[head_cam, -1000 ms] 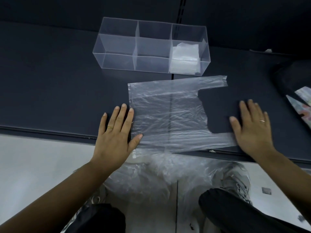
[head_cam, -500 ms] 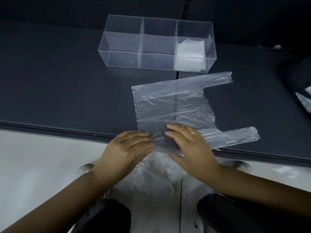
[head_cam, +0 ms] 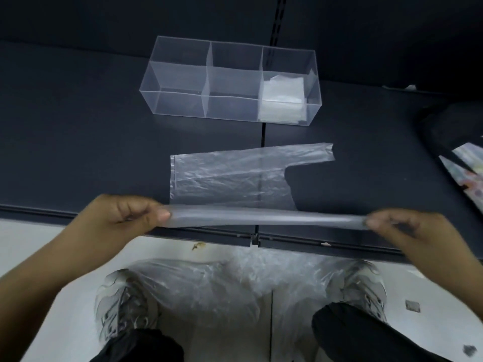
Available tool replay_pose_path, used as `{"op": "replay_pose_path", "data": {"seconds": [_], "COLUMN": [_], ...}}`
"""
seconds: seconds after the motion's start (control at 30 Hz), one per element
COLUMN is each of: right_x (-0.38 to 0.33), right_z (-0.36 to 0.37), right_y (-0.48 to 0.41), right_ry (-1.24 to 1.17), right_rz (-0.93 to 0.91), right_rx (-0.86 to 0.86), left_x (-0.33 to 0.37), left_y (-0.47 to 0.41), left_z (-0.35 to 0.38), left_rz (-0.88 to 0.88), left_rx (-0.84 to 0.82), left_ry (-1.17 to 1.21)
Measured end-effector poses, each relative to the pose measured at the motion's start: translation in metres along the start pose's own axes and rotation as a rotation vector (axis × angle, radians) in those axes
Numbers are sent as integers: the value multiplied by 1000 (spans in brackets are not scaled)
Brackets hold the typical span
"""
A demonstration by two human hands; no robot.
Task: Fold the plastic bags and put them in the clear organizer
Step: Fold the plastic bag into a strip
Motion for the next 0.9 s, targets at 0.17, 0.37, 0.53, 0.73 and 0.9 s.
{"op": "replay_pose_path", "data": {"seconds": [0.17,0.37,0.53,0.73,0.9], "right_x": [14,25,29,28,20], "right_z": [-5,16,28,29,27], "right_y": [-49,-128,-151,-155,-155], "right_ry": [-272,-199,-34,46,92], "right_rz": [71,161,193,216,287], "right_rx": [104,172,195,219,222], "left_x": [-6,-39,-44,-7,4], "left_y": [-30,-81,-93,-82,-84], "left_z": [-18,-17,-10,3,69], "left_rz": [-88,-261,-280,-8,188], "left_rx": [47,176,278,566,176], "left_ry": [111,80,-190,-527,-692]}}
Point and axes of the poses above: each hand's wrist, its own y-axis away from the middle knuckle, its own z-axis out of the palm, x = y × z, the point moved 4 cm from there along -y, towards the middle knuckle, and after that the axes turned 4 degrees about -x, right-handed, at the moved point
